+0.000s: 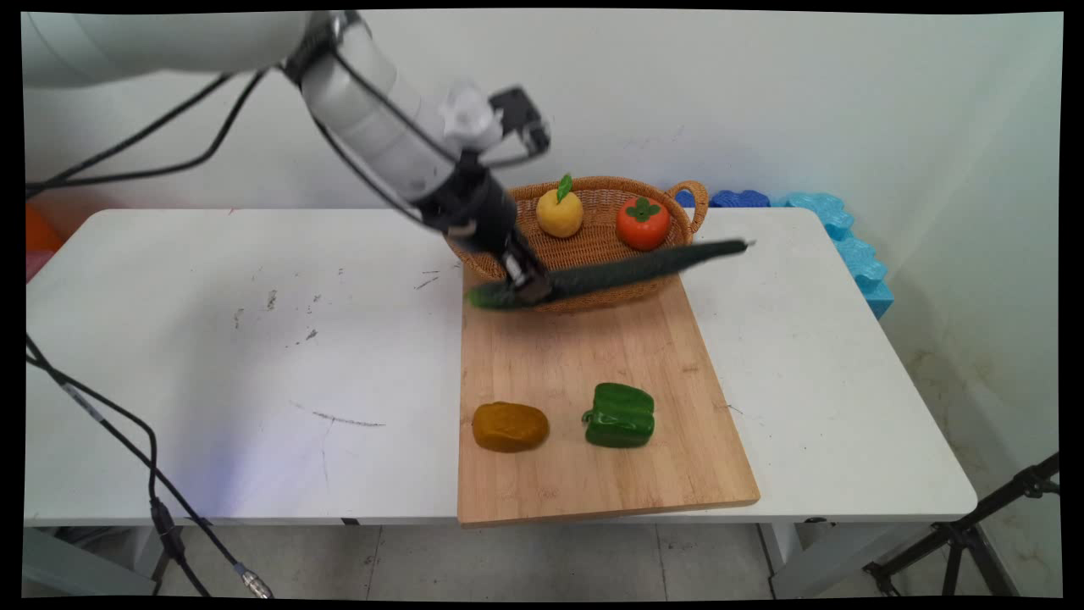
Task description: Place the picked object in the vegetable basket
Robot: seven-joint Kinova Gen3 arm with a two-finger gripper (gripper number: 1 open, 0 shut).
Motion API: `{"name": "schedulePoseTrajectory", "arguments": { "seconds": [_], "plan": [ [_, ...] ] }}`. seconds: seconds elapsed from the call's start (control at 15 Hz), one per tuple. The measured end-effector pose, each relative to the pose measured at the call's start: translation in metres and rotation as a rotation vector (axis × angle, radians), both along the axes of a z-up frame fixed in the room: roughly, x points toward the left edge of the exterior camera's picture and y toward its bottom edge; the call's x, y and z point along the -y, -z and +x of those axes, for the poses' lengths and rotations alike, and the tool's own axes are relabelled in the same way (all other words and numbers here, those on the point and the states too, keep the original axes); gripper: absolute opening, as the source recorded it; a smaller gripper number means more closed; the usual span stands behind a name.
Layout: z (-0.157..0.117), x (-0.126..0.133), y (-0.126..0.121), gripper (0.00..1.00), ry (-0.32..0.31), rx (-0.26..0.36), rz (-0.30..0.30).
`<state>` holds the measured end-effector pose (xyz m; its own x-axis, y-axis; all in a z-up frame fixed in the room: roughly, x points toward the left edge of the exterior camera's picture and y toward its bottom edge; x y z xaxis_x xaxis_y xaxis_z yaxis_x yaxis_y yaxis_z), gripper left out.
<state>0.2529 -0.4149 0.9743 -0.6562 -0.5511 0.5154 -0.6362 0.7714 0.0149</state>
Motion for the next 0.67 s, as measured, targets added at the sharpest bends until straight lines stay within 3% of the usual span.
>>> {"name": "schedulePoseTrajectory", "arguments": {
  "seconds": [0.33,0.67],
  "plan": [
    [0.007,0.045,-0.034,0.0,-0.034,-0.033,-0.068],
    [0.017,0.098,-0.024,0.0,-0.081,-0.061,-0.138]
  ]
}}
